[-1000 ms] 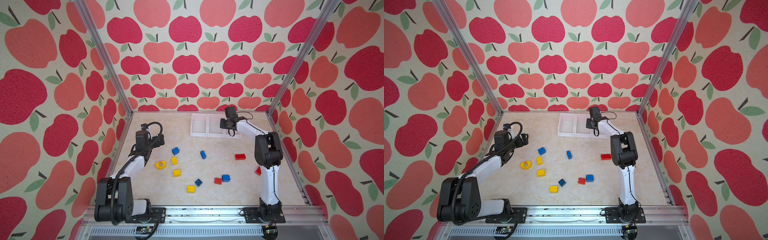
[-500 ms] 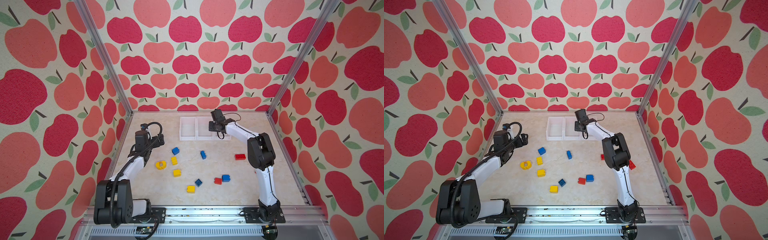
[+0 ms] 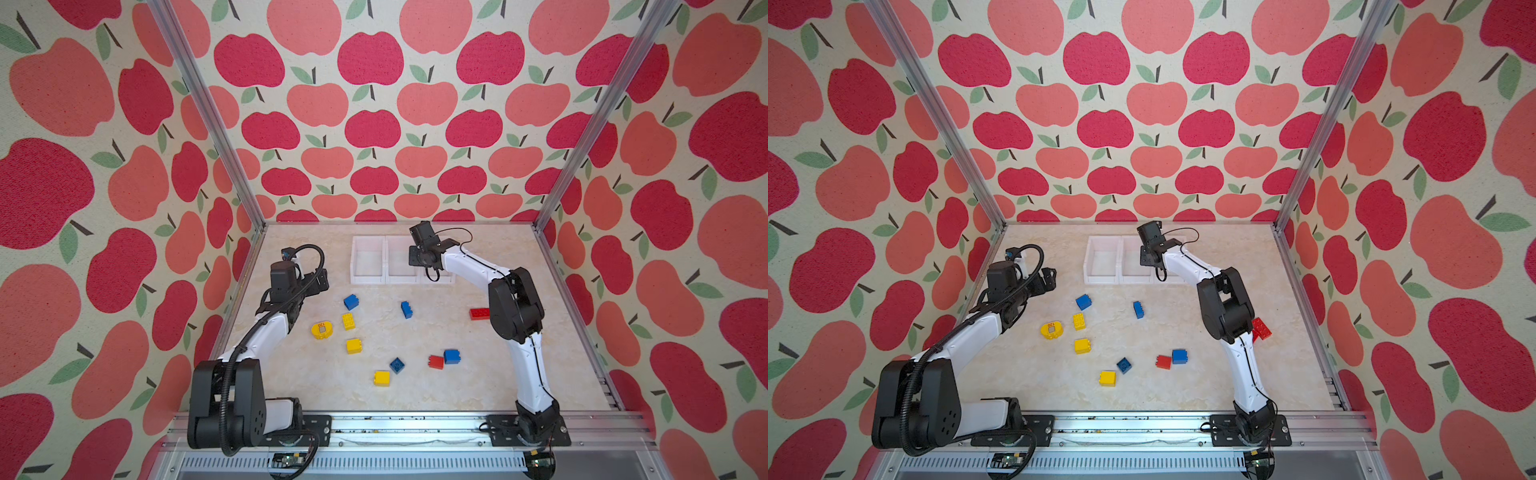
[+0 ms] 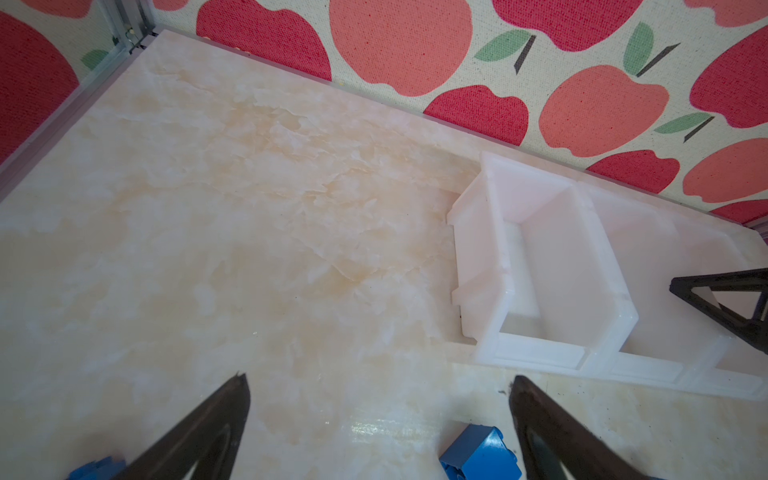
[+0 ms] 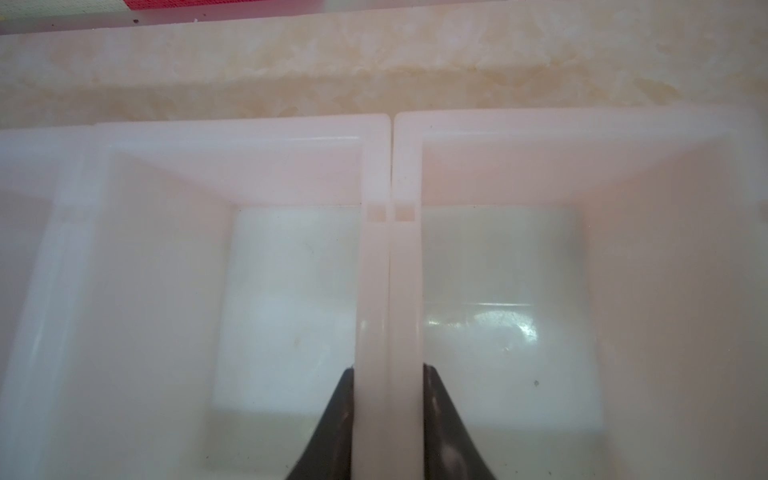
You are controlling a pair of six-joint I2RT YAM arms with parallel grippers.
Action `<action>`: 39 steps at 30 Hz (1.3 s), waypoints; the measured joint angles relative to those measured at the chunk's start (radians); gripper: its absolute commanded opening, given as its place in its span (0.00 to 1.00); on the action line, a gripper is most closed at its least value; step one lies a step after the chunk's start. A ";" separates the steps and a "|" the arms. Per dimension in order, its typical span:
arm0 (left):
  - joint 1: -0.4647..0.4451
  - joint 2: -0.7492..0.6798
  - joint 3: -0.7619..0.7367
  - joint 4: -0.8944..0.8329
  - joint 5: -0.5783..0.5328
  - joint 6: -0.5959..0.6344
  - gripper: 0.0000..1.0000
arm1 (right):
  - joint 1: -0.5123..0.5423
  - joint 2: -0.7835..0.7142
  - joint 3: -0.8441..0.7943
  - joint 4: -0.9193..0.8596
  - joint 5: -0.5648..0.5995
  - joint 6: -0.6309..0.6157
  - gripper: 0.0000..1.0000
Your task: Sort the legos into containers by color
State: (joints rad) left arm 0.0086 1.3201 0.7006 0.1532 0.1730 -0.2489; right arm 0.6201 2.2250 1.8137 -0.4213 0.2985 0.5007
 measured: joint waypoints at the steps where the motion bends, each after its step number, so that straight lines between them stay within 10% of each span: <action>1: 0.000 0.000 0.000 -0.001 0.000 0.000 1.00 | 0.000 0.000 0.000 0.000 0.000 0.002 0.16; 18: 0.000 0.000 0.000 -0.007 0.000 0.000 1.00 | 0.015 -0.001 0.000 -0.013 0.027 0.038 0.17; 28: 0.000 0.000 0.000 -0.008 0.000 0.000 1.00 | 0.030 -0.010 -0.016 -0.039 0.040 0.063 0.54; 39: 0.000 0.000 0.006 -0.016 0.000 0.000 1.00 | 0.028 -0.220 -0.130 -0.069 0.048 0.066 0.71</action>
State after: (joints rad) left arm 0.0082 1.3201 0.7067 0.1368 0.1734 -0.2489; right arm 0.6483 2.0045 1.6833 -0.4900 0.3470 0.5671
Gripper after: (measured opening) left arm 0.998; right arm 0.692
